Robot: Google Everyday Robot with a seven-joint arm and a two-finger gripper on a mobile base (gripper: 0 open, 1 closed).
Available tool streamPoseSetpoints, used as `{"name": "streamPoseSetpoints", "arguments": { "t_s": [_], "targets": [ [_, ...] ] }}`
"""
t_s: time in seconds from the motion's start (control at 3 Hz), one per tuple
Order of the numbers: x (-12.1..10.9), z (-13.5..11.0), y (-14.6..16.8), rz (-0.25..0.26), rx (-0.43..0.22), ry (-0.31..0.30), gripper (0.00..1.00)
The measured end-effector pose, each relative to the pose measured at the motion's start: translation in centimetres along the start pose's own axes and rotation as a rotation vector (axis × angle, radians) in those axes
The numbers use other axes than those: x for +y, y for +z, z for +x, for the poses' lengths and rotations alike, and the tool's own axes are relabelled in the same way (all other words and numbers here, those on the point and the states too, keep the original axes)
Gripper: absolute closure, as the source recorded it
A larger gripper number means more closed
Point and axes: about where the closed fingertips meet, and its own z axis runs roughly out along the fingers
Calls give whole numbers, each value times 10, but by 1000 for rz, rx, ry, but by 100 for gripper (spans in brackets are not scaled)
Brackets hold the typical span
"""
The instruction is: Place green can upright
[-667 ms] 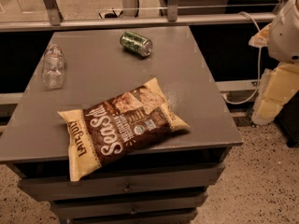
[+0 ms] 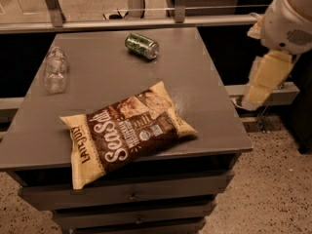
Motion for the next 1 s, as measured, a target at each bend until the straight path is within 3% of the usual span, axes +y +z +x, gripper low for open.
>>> {"name": "streamPoseSetpoints", "arguments": {
  "t_s": [0.67, 1.0],
  "targets": [
    [-87, -83, 52, 40, -120, 74, 0],
    [-87, -83, 52, 40, -120, 74, 0]
  ]
}}
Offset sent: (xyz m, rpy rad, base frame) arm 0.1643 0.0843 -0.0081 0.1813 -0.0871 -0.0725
